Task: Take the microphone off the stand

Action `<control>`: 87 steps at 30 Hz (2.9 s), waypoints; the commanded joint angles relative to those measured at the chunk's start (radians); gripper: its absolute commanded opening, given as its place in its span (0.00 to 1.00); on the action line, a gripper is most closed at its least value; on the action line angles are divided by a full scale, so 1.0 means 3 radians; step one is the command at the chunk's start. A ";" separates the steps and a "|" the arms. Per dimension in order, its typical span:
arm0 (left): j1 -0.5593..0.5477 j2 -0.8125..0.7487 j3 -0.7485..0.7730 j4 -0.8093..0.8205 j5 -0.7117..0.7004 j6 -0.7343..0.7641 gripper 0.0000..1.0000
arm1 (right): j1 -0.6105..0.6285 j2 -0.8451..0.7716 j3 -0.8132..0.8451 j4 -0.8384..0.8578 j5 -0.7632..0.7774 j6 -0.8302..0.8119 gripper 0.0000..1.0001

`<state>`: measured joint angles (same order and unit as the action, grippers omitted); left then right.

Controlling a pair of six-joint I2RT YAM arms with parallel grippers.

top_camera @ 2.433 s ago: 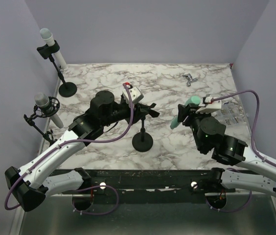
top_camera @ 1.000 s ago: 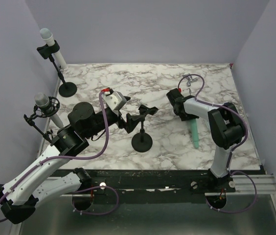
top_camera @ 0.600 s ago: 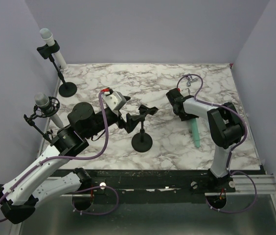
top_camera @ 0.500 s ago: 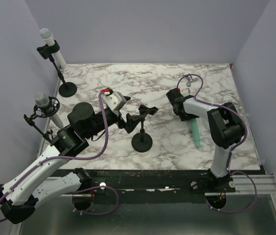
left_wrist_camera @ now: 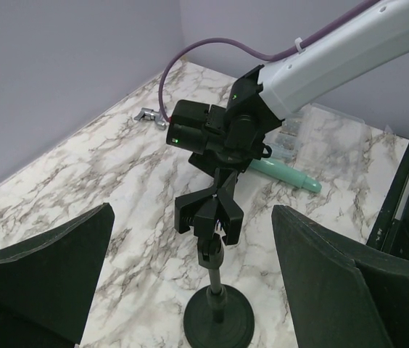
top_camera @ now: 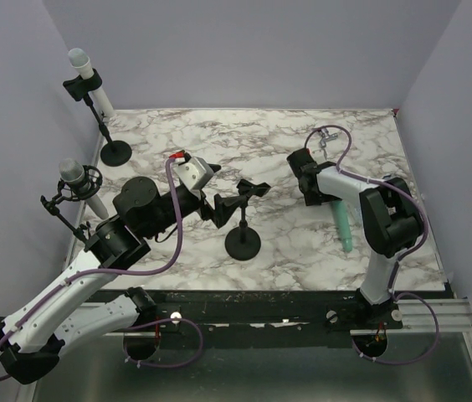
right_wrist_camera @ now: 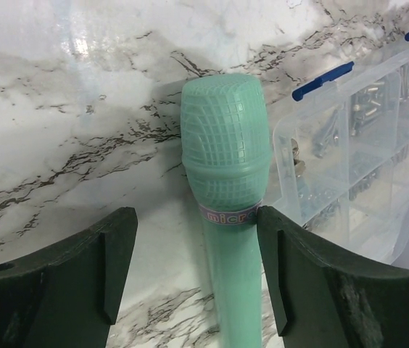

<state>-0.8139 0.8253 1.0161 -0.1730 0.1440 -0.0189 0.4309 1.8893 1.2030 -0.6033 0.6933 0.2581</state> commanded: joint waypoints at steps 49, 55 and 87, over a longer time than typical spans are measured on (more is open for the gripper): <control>-0.0084 0.0070 -0.0048 0.0050 -0.0270 0.0048 0.93 | 0.0537 -0.2330 -0.0180 0.1270 -0.3867 0.1065 1.00; -0.0100 0.0034 -0.0048 0.0049 -0.0284 0.0047 0.93 | 0.0575 -0.2260 -0.0119 0.1285 -0.3833 0.1108 1.00; -0.0145 -0.0012 -0.0059 0.0051 -0.0368 0.0128 0.93 | 0.0766 -0.2292 -0.1083 0.0996 -0.3472 0.0997 0.93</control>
<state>-0.8505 0.8352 1.0023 -0.1604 0.0540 0.0051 0.6472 1.1862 0.9630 -0.1452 -0.3939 0.6033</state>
